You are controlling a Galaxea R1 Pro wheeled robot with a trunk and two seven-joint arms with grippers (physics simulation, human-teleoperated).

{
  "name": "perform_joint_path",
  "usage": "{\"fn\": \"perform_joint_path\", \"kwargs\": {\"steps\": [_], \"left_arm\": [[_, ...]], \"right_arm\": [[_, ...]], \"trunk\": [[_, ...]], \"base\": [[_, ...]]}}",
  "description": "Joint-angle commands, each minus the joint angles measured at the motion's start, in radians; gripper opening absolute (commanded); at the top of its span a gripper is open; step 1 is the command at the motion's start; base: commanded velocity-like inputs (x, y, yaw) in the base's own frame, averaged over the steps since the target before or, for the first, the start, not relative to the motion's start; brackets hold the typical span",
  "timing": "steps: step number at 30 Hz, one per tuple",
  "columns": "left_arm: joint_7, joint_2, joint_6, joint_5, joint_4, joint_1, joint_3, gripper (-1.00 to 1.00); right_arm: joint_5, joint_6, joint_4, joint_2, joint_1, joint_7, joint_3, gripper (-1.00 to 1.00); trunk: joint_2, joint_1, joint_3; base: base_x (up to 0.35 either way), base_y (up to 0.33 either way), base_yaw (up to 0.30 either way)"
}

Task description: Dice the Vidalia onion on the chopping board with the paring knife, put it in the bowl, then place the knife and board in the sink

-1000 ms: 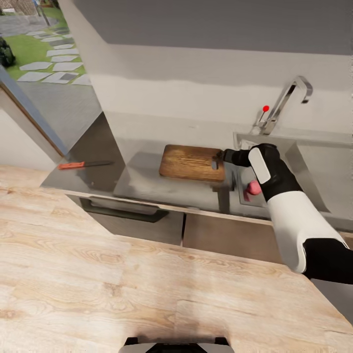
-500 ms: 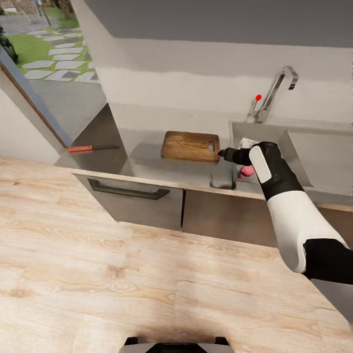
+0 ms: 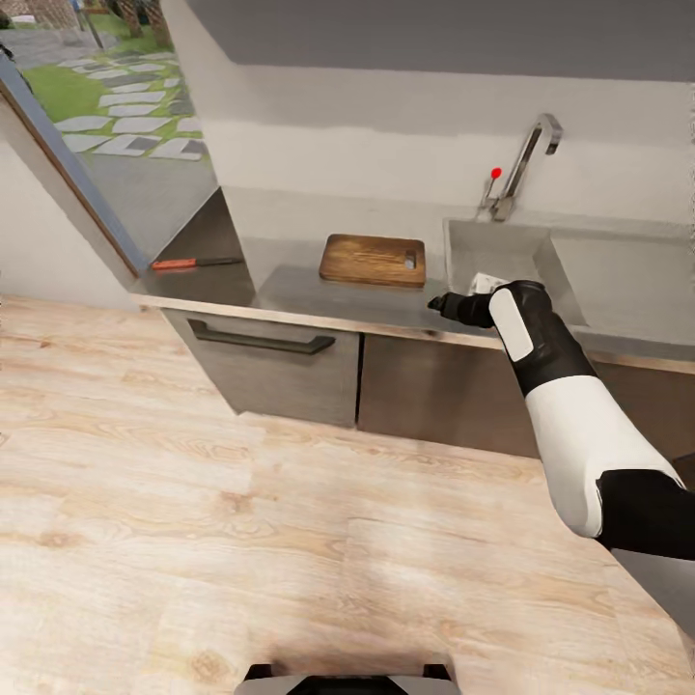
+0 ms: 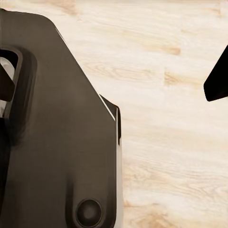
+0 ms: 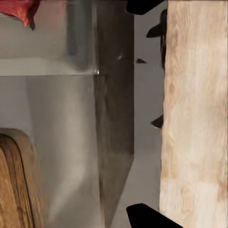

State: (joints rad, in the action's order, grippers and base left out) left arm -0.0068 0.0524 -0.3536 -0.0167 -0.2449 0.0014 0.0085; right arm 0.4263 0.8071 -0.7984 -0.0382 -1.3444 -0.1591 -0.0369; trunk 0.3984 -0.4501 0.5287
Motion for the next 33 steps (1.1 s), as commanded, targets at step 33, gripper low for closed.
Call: {"fn": "perform_joint_path", "kwargs": {"steps": [33], "left_arm": [[0.002, 0.001, -0.002, 0.000, -0.055, -0.003, 0.002, 1.00]], "right_arm": [[-0.219, -0.443, 0.034, 0.000, 0.576, 0.010, -0.004, 1.00]], "trunk": [[0.002, 0.000, 0.001]], "base": [[-0.142, 0.000, 0.000]]}}
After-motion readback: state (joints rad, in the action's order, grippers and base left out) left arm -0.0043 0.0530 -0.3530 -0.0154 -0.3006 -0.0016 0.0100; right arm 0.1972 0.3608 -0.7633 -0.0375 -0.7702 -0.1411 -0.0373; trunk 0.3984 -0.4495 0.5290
